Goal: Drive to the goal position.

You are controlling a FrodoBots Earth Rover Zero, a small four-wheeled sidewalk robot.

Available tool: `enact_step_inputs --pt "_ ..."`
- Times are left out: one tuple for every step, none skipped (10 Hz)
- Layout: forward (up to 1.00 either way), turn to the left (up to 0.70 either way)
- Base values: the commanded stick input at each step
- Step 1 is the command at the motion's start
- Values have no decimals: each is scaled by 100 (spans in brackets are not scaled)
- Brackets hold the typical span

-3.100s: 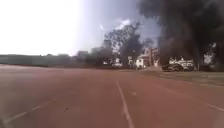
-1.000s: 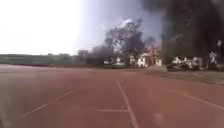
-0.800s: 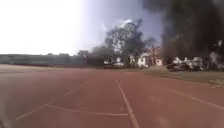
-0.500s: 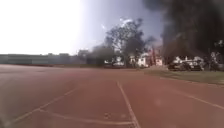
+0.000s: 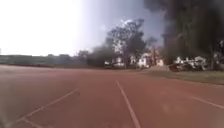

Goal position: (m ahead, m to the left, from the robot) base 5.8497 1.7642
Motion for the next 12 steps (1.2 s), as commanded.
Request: enact_step_inputs --pt "70 0" --pt "70 0" --pt "70 0" --pt "70 0" --pt "70 0" --pt "70 0" --pt "70 0" --pt "70 0" --pt "70 0" --pt "70 0" --pt "70 0" --pt "70 0"
